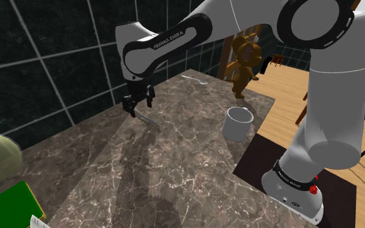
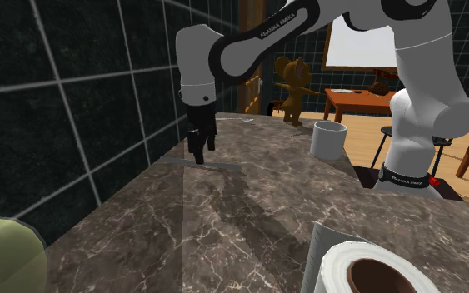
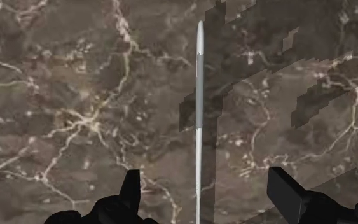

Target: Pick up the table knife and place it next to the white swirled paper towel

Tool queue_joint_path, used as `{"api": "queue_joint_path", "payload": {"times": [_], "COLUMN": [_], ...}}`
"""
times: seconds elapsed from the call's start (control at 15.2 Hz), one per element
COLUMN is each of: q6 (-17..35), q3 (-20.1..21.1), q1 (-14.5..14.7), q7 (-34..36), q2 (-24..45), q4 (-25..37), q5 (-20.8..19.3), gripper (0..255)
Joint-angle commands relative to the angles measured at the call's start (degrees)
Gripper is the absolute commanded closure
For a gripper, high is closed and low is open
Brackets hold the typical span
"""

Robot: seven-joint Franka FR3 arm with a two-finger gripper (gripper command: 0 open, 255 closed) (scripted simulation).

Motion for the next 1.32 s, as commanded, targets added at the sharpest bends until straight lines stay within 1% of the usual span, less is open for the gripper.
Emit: {"api": "queue_joint_path", "payload": {"times": [0.0,0.53,0.59,1.19,1.25], "q6": [1.27,1.26,1.26,1.26,0.63], "q3": [-0.04,-0.05,-0.05,-0.05,-0.01], "q1": [0.02,0.02,0.02,0.02,0.00], "q7": [0.09,0.09,0.09,0.09,0.04], "q2": [0.37,0.36,0.36,0.37,0.03], "q4": [-0.88,-0.88,-0.88,-0.88,-0.57], "q5": [-0.11,-0.11,-0.11,-0.11,-0.02], "gripper": [0,0,255,255,255]}}
